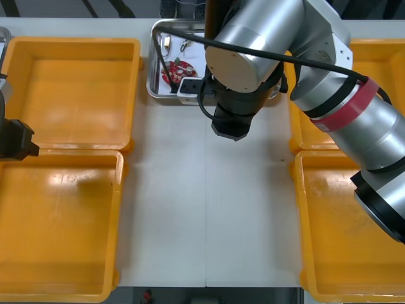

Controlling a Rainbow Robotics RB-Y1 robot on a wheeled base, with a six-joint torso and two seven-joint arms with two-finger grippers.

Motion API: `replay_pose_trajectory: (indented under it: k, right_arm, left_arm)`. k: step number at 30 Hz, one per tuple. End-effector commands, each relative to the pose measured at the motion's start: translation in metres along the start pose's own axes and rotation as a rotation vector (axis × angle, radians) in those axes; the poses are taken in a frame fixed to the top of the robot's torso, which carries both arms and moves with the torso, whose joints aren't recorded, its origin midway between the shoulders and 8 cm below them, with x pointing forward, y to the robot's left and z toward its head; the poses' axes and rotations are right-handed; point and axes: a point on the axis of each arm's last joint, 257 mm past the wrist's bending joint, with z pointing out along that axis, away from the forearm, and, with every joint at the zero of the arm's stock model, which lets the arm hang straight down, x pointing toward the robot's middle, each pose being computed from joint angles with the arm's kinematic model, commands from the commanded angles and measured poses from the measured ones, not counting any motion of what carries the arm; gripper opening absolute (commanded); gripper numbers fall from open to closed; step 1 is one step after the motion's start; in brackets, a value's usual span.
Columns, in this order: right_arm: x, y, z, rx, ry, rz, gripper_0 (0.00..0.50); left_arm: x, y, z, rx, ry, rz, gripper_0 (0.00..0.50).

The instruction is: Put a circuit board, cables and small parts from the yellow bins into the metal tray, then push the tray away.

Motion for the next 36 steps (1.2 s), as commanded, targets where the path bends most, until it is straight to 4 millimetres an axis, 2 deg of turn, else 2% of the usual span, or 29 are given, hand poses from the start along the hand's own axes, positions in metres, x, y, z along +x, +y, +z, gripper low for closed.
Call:
replay_pose_trajectory:
  k: [1, 8, 14, 27, 36]
  right_arm:
    - [-0.010, -0.004, -0.029, 0.036, -0.117, 0.148, 0.500]
    - [-0.008, -0.011, -0.051, 0.077, -0.229, 0.348, 0.500]
    - [0.011, -0.019, -0.062, 0.086, -0.302, 0.556, 0.500]
    - [0.089, -0.018, -0.065, 0.113, -0.330, 0.925, 0.500]
    - [0.167, -0.024, -0.062, 0.109, -0.273, 1.112, 0.500]
  left_arm:
    - [-0.006, 0.001, -0.009, 0.002, -0.040, 0.056, 0.500]
    - [-0.006, 0.001, -0.009, 0.002, -0.040, 0.056, 0.500]
    - [-0.006, 0.001, -0.009, 0.002, -0.040, 0.056, 0.500]
    - [-0.006, 0.001, -0.009, 0.002, -0.040, 0.056, 0.500]
    - [-0.006, 0.001, -0.009, 0.002, -0.040, 0.056, 0.500]
